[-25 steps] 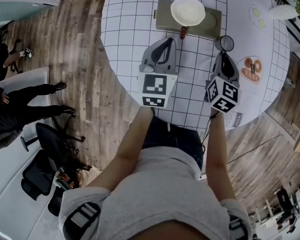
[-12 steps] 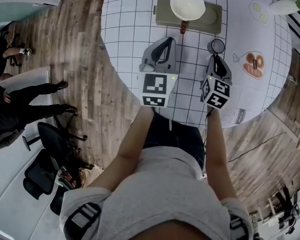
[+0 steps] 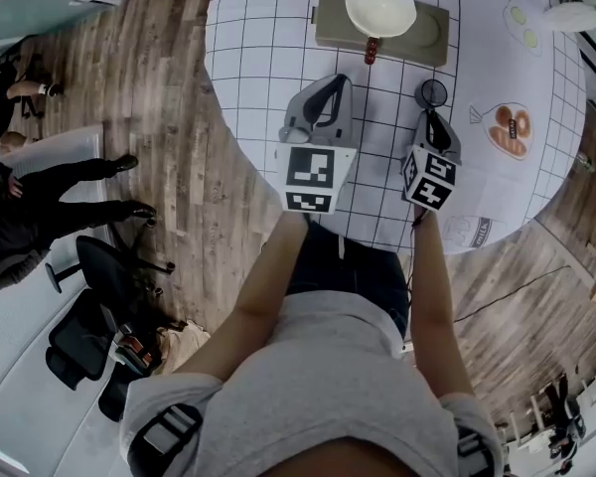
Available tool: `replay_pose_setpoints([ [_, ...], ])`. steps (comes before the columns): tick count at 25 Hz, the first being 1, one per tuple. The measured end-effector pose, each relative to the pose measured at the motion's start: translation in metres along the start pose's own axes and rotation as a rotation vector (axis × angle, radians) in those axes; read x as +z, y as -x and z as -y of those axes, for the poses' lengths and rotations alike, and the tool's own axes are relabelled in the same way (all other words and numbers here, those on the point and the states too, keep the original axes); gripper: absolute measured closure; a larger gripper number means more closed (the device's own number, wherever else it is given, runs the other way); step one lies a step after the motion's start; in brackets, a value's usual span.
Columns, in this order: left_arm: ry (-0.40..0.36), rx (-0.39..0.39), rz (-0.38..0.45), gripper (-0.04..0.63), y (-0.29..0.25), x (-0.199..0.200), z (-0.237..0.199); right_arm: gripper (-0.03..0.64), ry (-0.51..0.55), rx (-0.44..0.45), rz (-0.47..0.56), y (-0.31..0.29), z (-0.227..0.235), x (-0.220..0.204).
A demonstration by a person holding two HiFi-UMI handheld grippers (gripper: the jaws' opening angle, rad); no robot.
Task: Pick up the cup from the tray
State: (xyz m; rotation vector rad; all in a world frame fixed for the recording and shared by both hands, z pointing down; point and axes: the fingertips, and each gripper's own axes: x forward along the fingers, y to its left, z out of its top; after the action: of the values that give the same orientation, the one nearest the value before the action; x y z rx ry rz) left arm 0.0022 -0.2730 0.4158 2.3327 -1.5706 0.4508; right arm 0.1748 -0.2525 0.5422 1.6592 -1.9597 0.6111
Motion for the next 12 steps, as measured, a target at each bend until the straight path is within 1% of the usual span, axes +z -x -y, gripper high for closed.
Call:
replay_pose_setpoints([
  [8, 0.006, 0.007, 0.0, 0.588, 0.0, -0.001, -0.002, 0.578, 0.04, -0.014, -0.046, -0.004, -0.002, -0.014],
  [12, 0.009, 0.005, -0.001, 0.588, 0.0, -0.001, -0.002, 0.578, 0.058, -0.022, -0.049, -0.004, -0.002, -0.014],
])
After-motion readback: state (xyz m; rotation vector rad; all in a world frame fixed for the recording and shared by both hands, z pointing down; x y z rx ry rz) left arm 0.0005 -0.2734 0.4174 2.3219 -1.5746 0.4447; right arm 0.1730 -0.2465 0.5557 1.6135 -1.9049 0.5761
